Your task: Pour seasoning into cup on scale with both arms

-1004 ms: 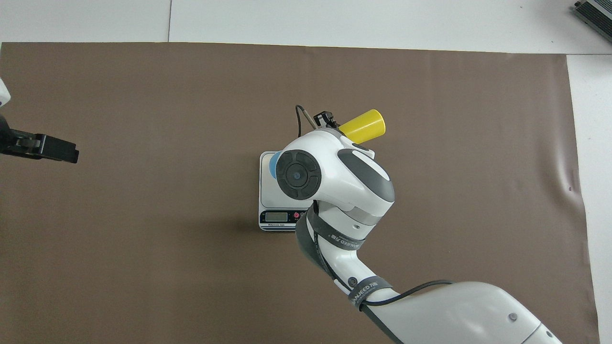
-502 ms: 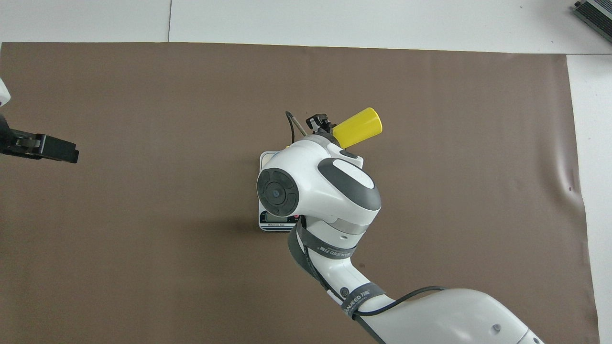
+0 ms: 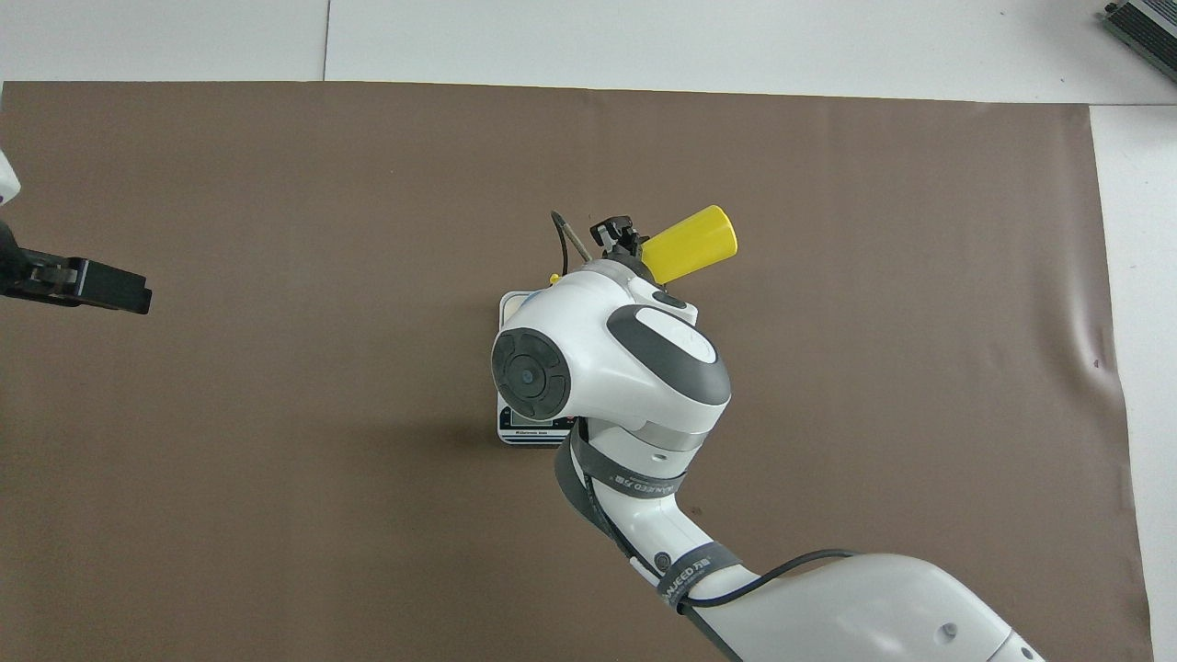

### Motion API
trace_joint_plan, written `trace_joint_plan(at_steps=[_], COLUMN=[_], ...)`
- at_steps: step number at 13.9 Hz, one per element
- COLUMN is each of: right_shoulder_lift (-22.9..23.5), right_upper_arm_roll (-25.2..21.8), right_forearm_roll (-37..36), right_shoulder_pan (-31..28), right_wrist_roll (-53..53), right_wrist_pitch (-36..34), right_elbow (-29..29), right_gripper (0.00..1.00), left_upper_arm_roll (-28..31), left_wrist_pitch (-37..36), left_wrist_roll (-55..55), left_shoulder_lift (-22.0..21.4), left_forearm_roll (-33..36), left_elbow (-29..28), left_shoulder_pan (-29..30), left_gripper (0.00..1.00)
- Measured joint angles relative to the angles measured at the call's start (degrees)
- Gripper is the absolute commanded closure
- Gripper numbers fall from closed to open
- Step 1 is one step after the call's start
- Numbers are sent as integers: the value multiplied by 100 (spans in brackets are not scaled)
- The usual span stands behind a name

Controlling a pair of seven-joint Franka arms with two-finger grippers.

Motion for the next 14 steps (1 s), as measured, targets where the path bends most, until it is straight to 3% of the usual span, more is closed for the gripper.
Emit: trace_joint_plan(at_steps=[14], right_shoulder_lift=[-32], right_upper_arm_roll=[-12], right_forearm_roll=[23], right_shoulder_pan=[-78], right_wrist_roll=[151], right_wrist_pitch=[2], right_elbow=[126], right_gripper=[100], left_upper_arm_roll=[0], left_wrist_pitch=[0], left_wrist_roll=[0], left_shoulder_lift=[0], left_forearm_roll=[0], left_elbow=[0], left_shoulder_pan=[0], left_gripper=[0])
